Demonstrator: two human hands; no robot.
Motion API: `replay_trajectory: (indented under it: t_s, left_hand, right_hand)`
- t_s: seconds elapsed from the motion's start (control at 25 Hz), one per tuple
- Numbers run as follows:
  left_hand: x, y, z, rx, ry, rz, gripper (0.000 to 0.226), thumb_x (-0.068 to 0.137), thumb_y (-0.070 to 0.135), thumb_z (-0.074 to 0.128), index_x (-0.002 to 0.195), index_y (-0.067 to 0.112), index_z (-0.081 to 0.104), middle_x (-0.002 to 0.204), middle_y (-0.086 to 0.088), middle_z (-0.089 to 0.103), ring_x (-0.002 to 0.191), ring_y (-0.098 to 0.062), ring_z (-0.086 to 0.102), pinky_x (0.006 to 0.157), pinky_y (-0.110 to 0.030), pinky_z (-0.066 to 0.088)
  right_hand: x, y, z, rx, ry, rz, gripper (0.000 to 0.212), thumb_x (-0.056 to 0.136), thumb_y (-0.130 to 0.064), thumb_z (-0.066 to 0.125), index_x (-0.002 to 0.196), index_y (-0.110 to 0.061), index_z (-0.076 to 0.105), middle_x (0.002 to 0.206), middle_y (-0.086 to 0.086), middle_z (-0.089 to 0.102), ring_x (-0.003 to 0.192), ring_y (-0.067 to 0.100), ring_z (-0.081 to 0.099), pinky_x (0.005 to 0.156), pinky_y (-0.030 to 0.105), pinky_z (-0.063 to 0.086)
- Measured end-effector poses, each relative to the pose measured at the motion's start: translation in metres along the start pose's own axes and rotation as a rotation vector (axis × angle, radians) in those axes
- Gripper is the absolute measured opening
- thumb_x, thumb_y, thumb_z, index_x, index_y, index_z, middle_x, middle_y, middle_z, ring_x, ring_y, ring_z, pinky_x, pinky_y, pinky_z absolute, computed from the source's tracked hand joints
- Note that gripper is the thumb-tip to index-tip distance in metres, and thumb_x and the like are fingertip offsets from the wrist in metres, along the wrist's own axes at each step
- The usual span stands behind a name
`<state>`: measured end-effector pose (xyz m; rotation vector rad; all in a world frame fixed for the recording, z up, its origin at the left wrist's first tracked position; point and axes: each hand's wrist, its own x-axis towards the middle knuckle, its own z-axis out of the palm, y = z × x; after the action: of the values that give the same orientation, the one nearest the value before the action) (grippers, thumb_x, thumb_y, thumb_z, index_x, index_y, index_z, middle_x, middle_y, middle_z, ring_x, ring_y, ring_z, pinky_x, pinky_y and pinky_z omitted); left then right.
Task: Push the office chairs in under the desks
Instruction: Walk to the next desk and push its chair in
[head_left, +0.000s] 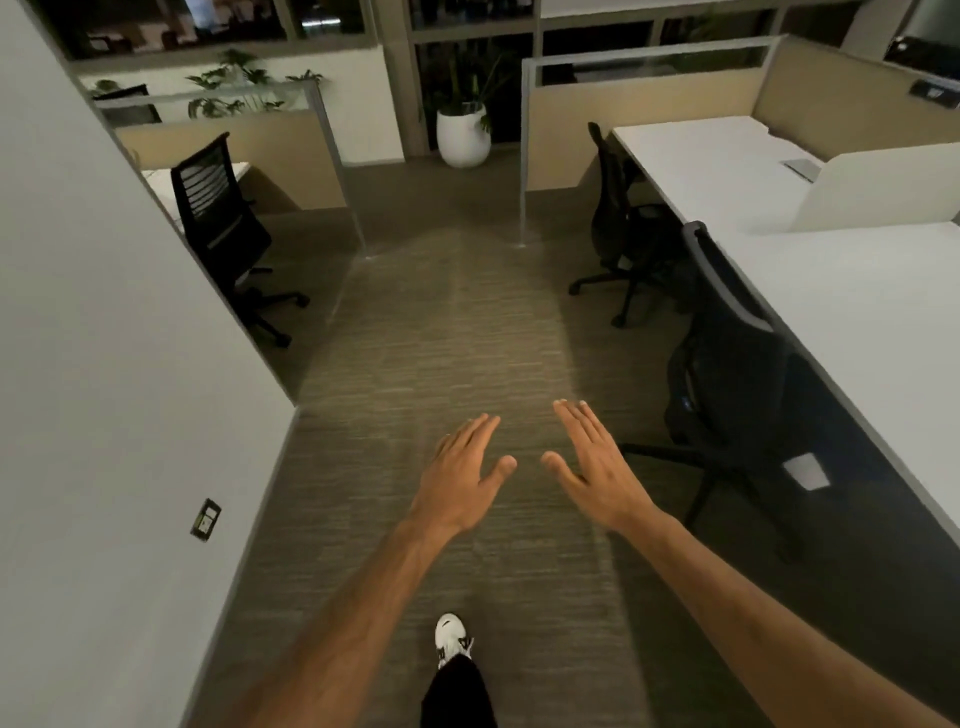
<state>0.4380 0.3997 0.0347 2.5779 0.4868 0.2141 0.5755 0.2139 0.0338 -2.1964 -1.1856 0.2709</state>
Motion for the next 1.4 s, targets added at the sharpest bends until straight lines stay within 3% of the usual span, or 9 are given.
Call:
replay_trajectory:
  t_s: [0.16, 0.44, 0.6, 0.84, 1.08, 1.28, 1.4]
  left_hand:
    - [0.099, -0.015, 0.013, -0.021, -0.054, 0.083, 0.065, 0.105, 0.055, 0.042, 0.160, 0.025, 0.027, 0.167, 0.003, 0.025, 0.153, -0.013, 0.019, 0.125, -0.036, 0.014]
    - [0.286, -0.011, 0.015, -0.013, -0.171, 0.303, 0.064, 0.104, 0.053, 0.042, 0.160, 0.025, 0.026, 0.167, 0.001, 0.027, 0.153, -0.015, 0.020, 0.124, -0.036, 0.013]
    - [0.369, 0.016, 0.033, -0.014, -0.266, 0.422, 0.064, 0.104, 0.054, 0.042, 0.160, 0.027, 0.025, 0.167, 0.002, 0.026, 0.153, -0.014, 0.019, 0.125, -0.038, 0.012]
    - [0.485, 0.081, 0.077, -0.010, -0.317, 0.570, 0.064, 0.104, 0.054, 0.043, 0.160, 0.028, 0.025, 0.167, 0.003, 0.025, 0.154, -0.013, 0.017, 0.126, -0.042, 0.013]
    - [0.581, 0.134, 0.103, 0.011, -0.335, 0.672, 0.063, 0.104, 0.054, 0.043, 0.159, 0.028, 0.027, 0.166, 0.004, 0.027, 0.153, -0.012, 0.018, 0.126, -0.044, 0.015]
    - [0.626, 0.170, 0.136, -0.009, -0.428, 0.813, 0.063, 0.103, 0.055, 0.043, 0.159, 0.028, 0.028, 0.165, 0.005, 0.031, 0.153, -0.009, 0.020, 0.126, -0.044, 0.016]
    - [0.657, 0.185, 0.156, -0.018, -0.493, 0.898, 0.064, 0.102, 0.055, 0.045, 0.158, 0.028, 0.030, 0.164, 0.005, 0.032, 0.152, -0.010, 0.022, 0.125, -0.045, 0.020]
  right_hand:
    - [0.064, 0.034, -0.011, 0.001, 0.022, 0.074, 0.078, 0.099, -0.067, 0.028, 0.162, -0.027, 0.007, 0.170, -0.007, 0.006, 0.154, 0.007, -0.009, 0.127, 0.047, 0.008]
    - [0.165, 0.094, -0.051, -0.047, 0.184, 0.256, 0.071, 0.104, -0.056, 0.039, 0.162, -0.026, 0.011, 0.170, -0.006, 0.010, 0.155, 0.008, -0.005, 0.127, 0.040, 0.007]
    - [0.195, 0.134, -0.083, -0.111, 0.308, 0.326, 0.071, 0.105, -0.053, 0.042, 0.162, -0.024, 0.013, 0.169, -0.006, 0.013, 0.154, 0.006, -0.003, 0.122, 0.020, -0.004]
    - [0.233, 0.217, -0.143, -0.120, 0.409, 0.449, 0.073, 0.102, -0.063, 0.035, 0.161, -0.031, 0.010, 0.168, -0.010, 0.011, 0.153, 0.003, -0.004, 0.122, 0.027, 0.000]
    - [0.254, 0.273, -0.191, -0.087, 0.411, 0.558, 0.073, 0.101, -0.061, 0.035, 0.162, -0.027, 0.013, 0.169, -0.004, 0.016, 0.155, 0.013, 0.007, 0.126, 0.039, 0.011]
    - [0.259, 0.303, -0.204, -0.089, 0.482, 0.677, 0.067, 0.104, -0.053, 0.041, 0.161, -0.025, 0.017, 0.166, -0.003, 0.023, 0.152, 0.016, 0.018, 0.125, 0.039, 0.019]
    - [0.261, 0.320, -0.203, -0.081, 0.542, 0.796, 0.069, 0.103, -0.058, 0.039, 0.161, -0.029, 0.017, 0.166, -0.004, 0.023, 0.152, 0.015, 0.018, 0.123, 0.037, 0.019]
